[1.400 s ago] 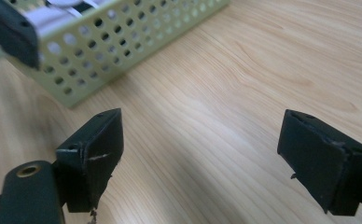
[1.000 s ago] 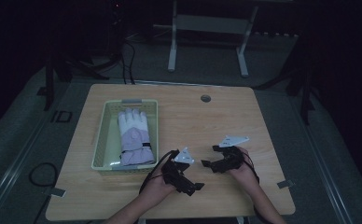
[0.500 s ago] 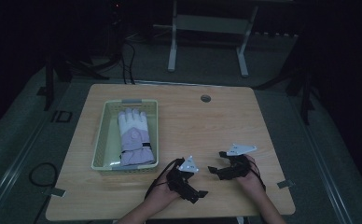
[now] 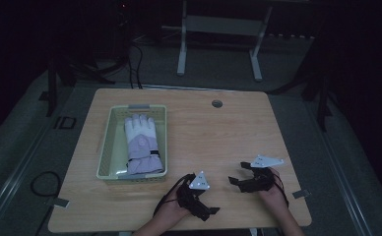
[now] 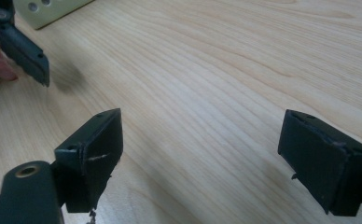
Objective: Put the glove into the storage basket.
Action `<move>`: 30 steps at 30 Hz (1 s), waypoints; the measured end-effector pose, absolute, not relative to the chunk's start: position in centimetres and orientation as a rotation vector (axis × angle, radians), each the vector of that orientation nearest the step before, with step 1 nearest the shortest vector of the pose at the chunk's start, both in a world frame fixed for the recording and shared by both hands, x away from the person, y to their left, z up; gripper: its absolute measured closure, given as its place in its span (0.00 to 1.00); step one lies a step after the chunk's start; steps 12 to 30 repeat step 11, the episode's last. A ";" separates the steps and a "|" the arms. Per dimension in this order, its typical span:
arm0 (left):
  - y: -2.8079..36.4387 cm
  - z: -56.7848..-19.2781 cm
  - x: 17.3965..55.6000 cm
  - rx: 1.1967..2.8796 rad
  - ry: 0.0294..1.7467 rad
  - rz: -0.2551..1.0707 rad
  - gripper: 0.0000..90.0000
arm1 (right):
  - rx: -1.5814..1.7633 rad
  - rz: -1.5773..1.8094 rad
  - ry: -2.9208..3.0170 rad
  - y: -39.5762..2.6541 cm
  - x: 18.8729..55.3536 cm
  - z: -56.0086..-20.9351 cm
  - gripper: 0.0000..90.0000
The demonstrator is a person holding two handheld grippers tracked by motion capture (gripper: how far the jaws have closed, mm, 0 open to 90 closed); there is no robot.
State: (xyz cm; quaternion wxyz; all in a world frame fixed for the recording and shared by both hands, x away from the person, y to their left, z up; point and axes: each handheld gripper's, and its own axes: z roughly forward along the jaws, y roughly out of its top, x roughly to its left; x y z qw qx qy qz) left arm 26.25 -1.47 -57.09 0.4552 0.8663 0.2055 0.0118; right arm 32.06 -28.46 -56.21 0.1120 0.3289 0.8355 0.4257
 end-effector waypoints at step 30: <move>-1.3 -57.1 26.2 2.114 0.489 0.034 0.00 | 0.978 1.243 2.437 -28.5 32.2 -56.2 0.16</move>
